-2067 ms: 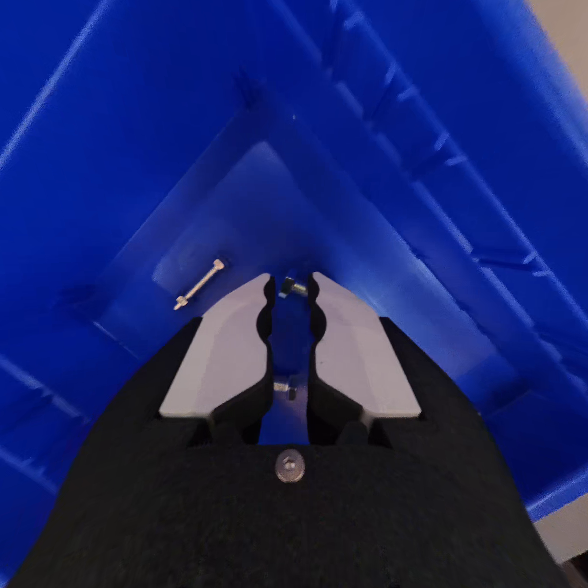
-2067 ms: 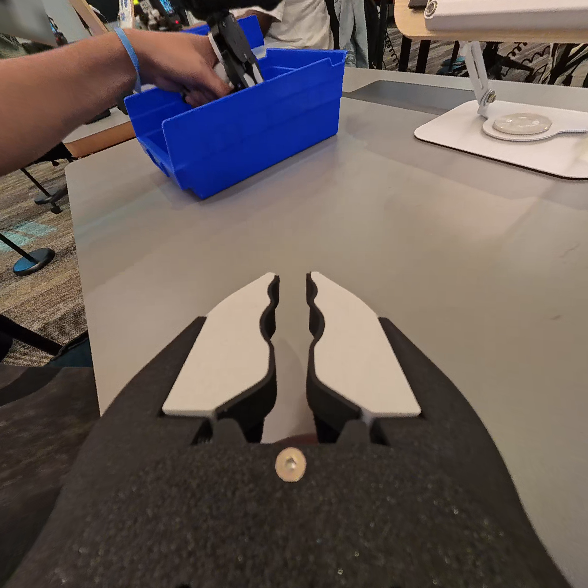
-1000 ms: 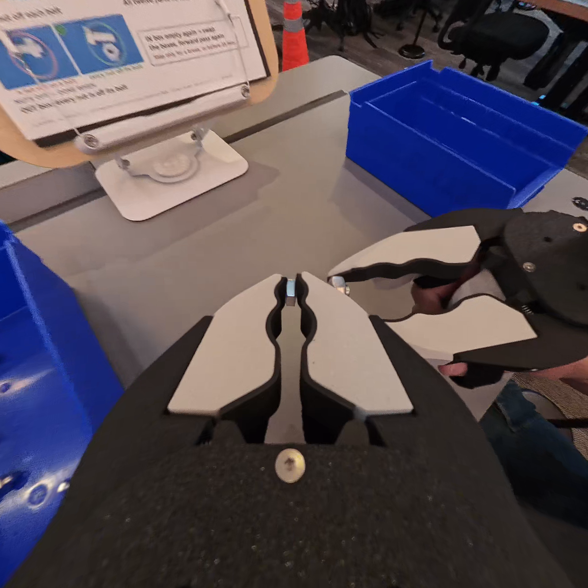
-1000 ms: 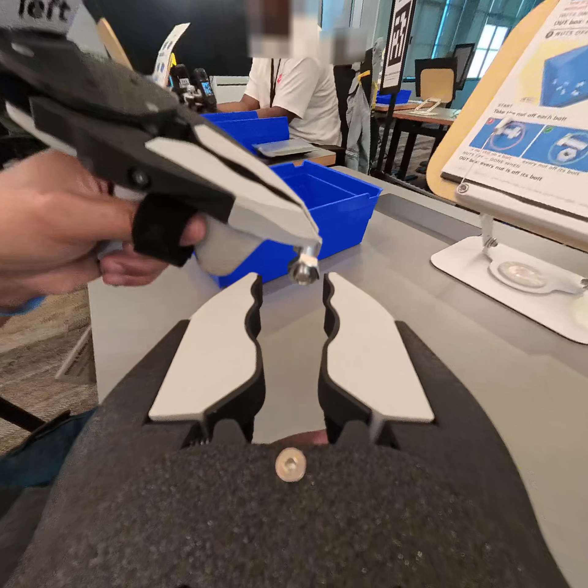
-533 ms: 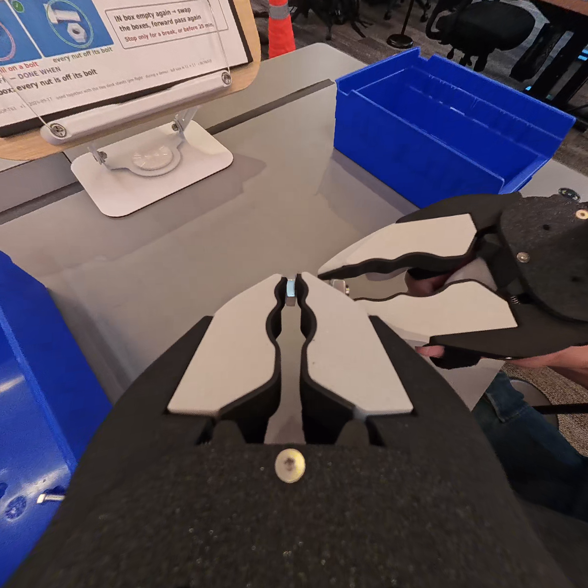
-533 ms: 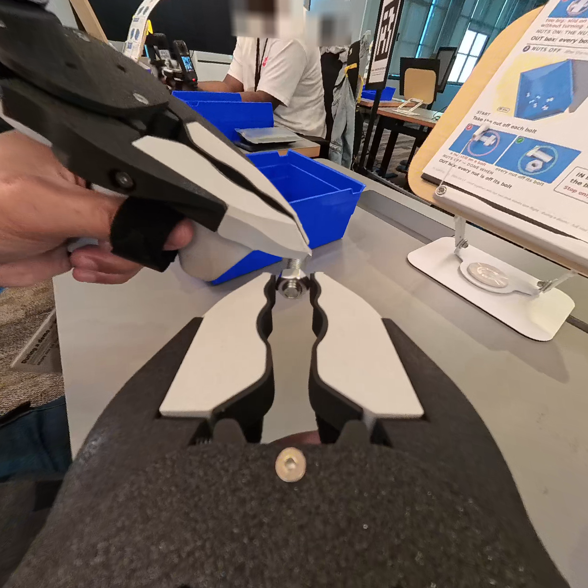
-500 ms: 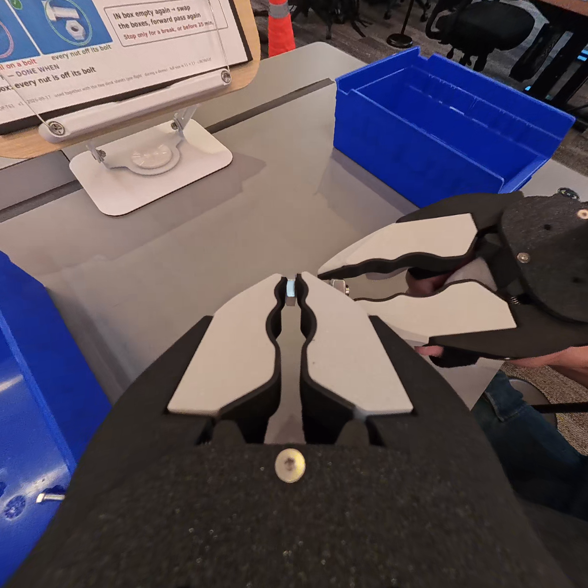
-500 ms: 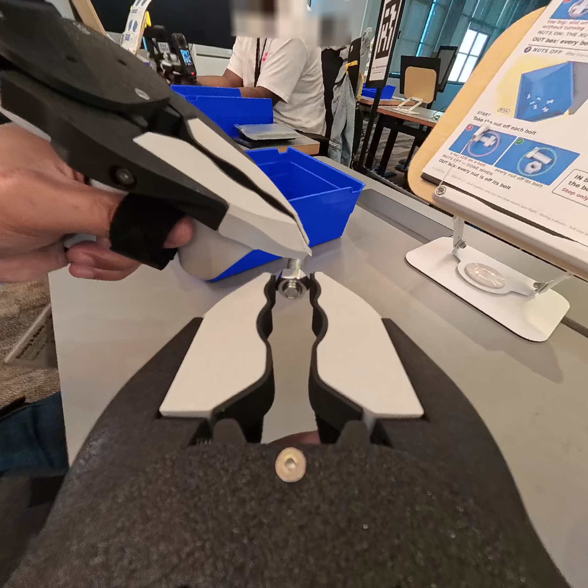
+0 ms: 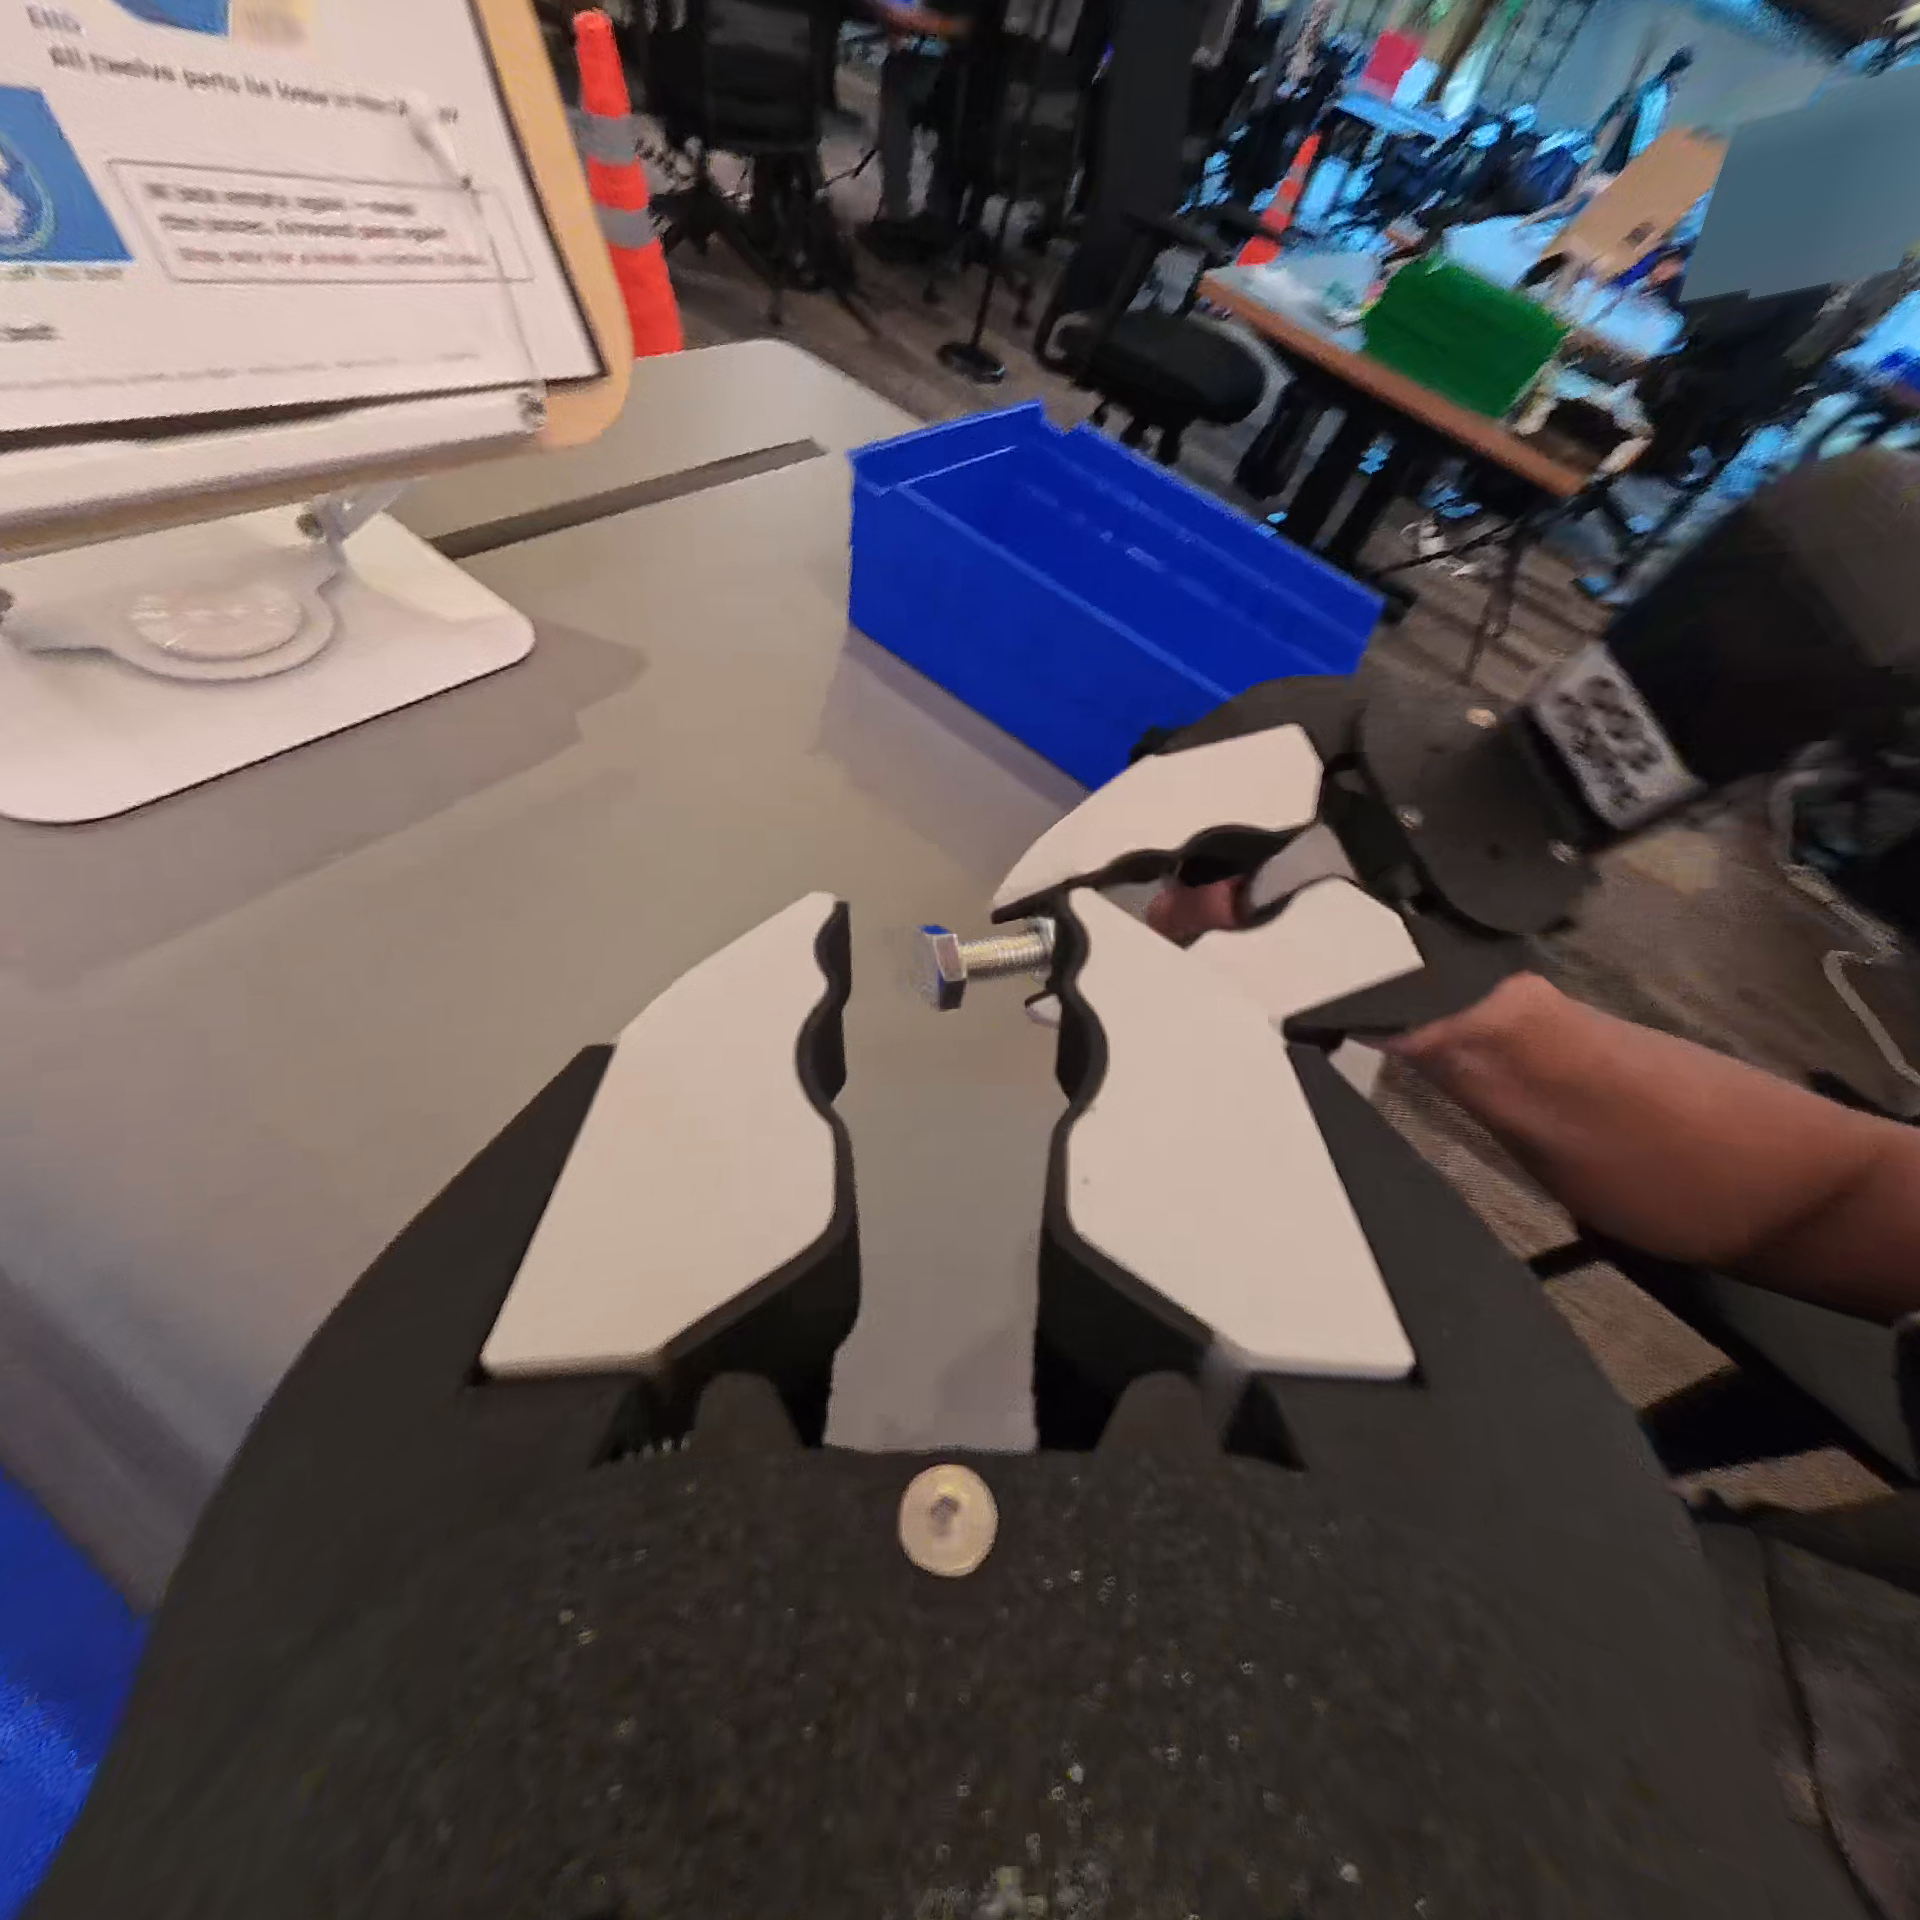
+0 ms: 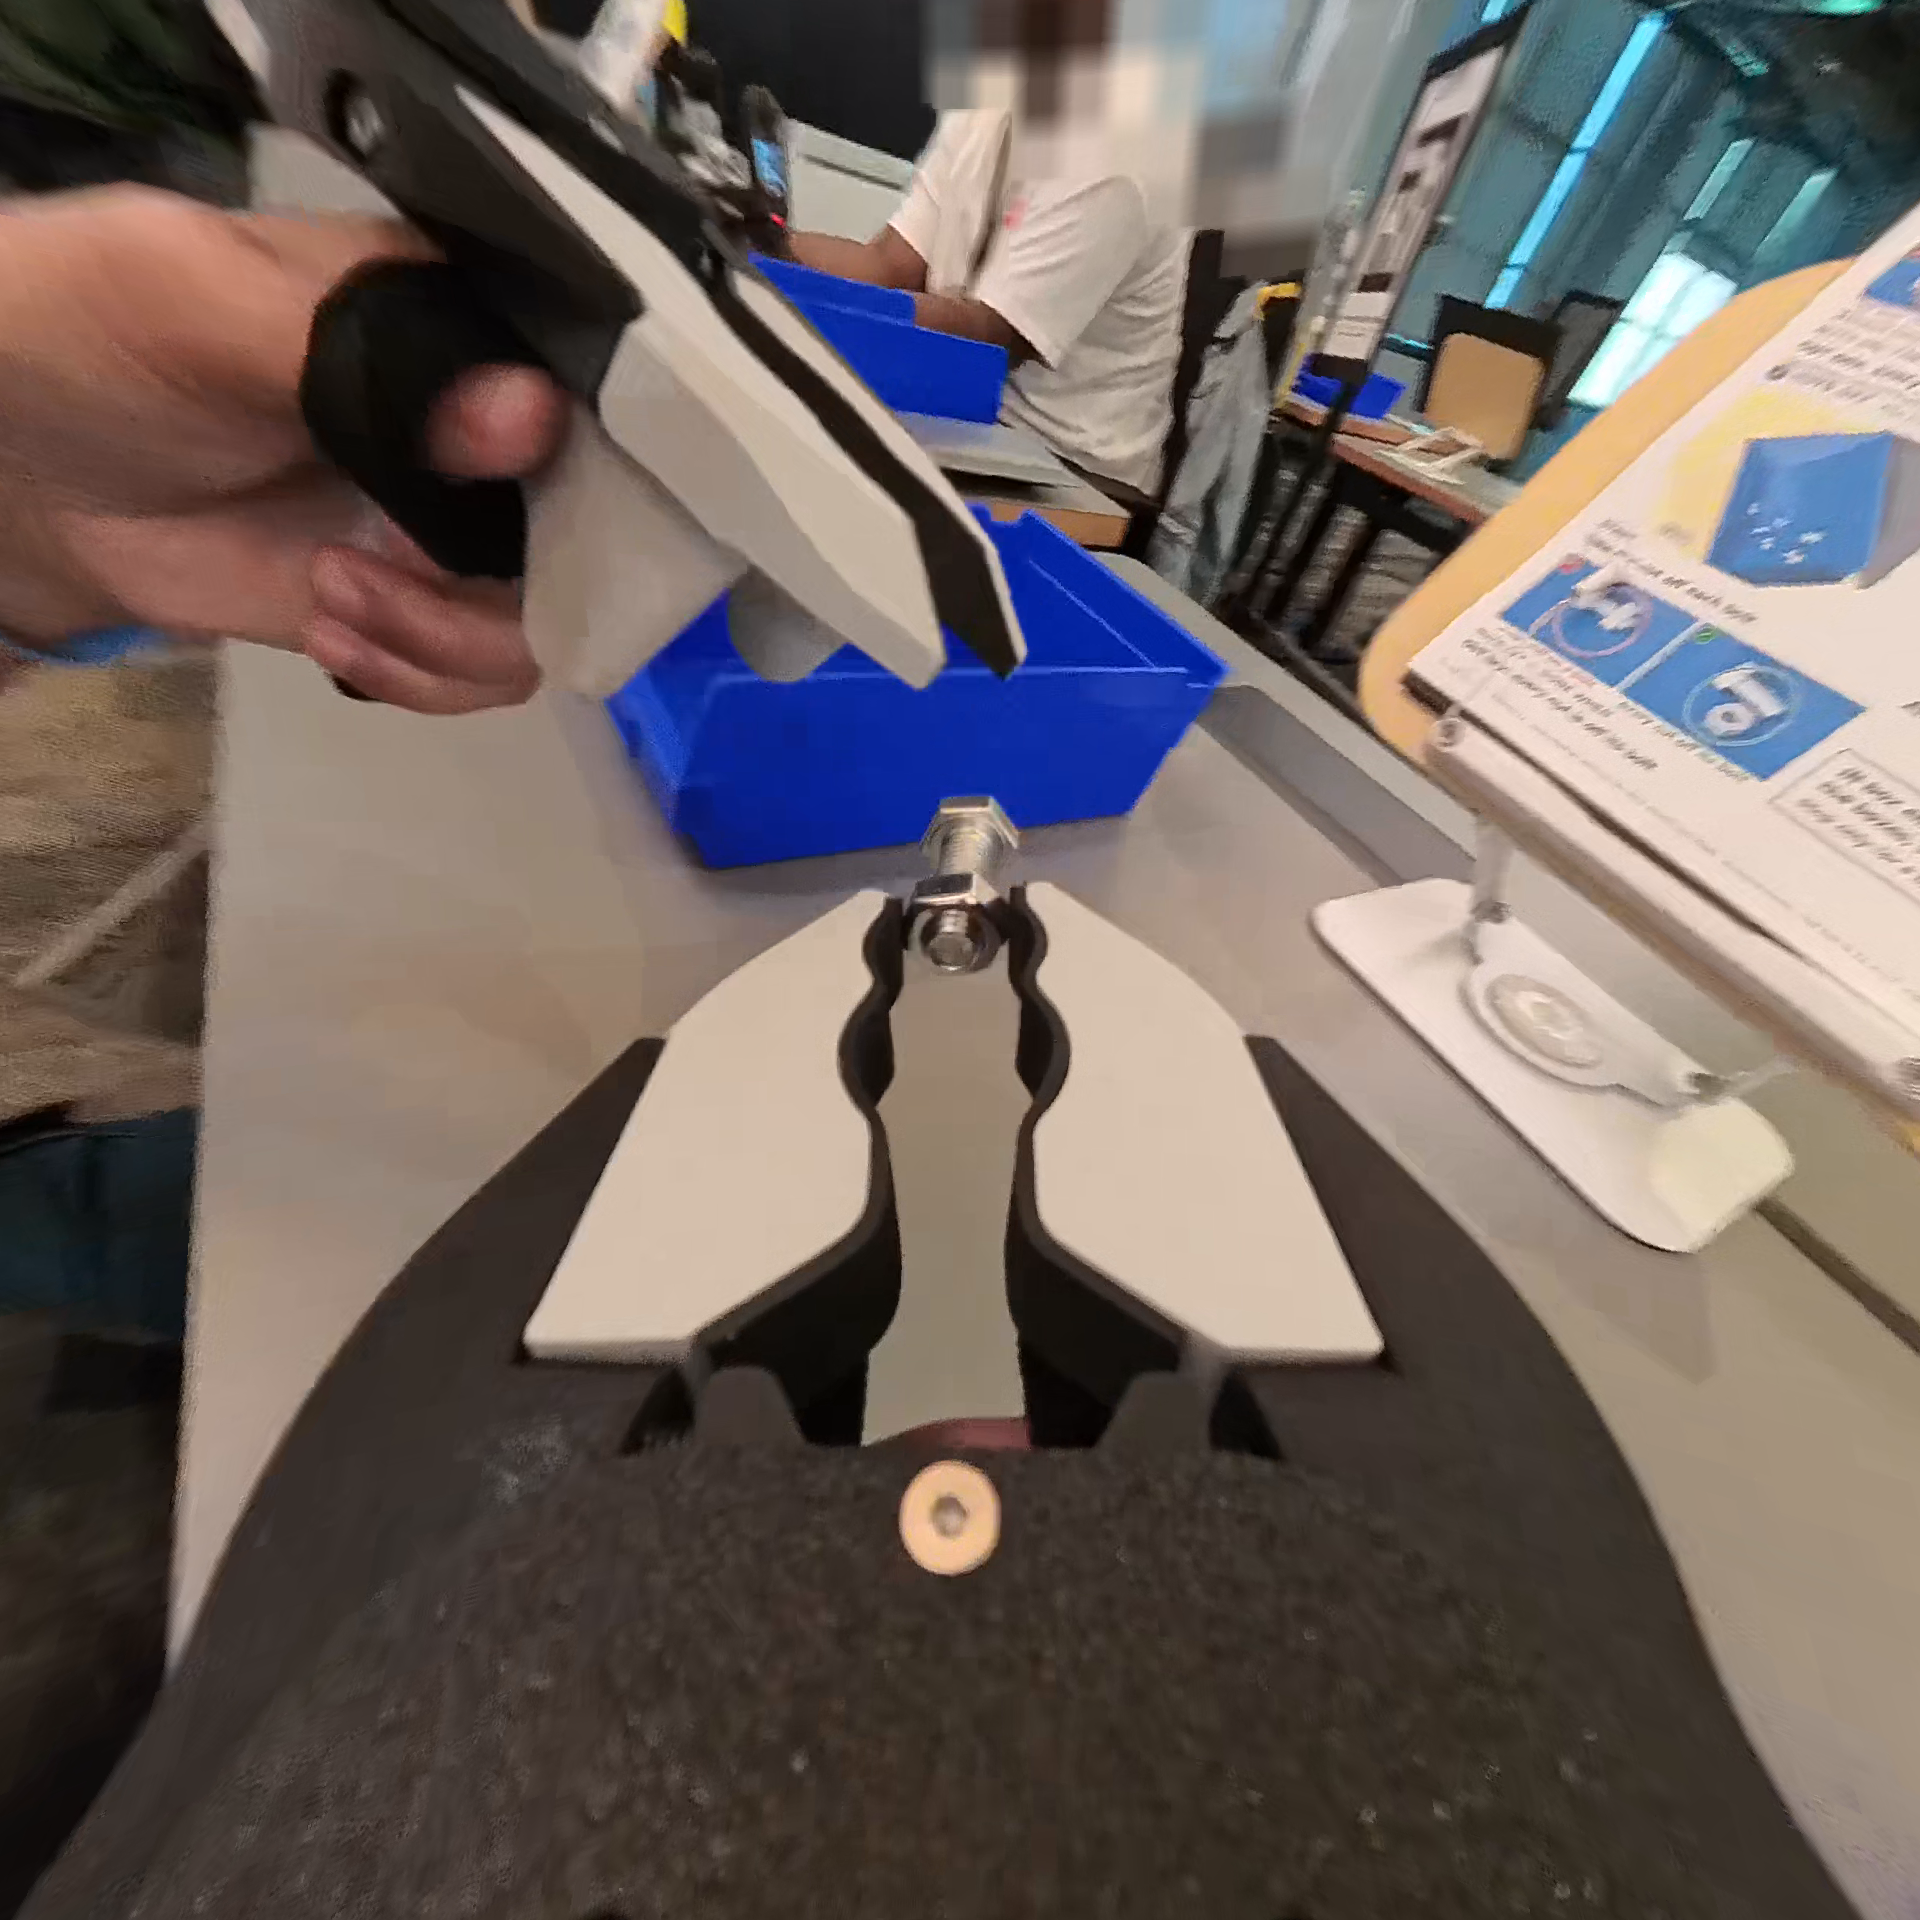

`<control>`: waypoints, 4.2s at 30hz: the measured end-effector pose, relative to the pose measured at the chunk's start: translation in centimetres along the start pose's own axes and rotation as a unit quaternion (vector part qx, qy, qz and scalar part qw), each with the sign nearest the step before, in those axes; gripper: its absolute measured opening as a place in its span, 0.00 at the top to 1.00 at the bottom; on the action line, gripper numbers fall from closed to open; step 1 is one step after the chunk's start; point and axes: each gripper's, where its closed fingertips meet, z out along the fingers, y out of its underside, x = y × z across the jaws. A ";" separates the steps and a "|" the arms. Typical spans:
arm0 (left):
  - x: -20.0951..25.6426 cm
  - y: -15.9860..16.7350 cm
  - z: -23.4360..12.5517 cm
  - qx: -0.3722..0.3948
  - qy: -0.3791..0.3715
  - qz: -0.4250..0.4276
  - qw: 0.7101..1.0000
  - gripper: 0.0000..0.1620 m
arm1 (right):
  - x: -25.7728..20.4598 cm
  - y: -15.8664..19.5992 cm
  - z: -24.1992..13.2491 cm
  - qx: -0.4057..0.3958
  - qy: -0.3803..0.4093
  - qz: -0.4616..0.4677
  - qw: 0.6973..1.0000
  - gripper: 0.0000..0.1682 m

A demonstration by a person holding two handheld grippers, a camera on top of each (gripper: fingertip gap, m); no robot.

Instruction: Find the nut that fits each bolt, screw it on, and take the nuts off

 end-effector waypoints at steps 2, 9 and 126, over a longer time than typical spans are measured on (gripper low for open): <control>1.4 0.5 -0.3 -0.014 0.073 -0.006 0.997 0.73 | -0.8 -1.0 -1.0 0.035 -0.079 0.047 0.995 0.88; 5.5 1.4 -1.1 0.004 0.219 0.067 0.974 0.77 | -3.5 -3.9 -4.3 0.109 -0.285 0.178 0.936 0.88; 2.4 0.6 -0.5 0.108 0.211 0.028 0.971 0.89 | -0.3 -2.5 -3.1 0.287 -0.270 0.496 0.774 0.81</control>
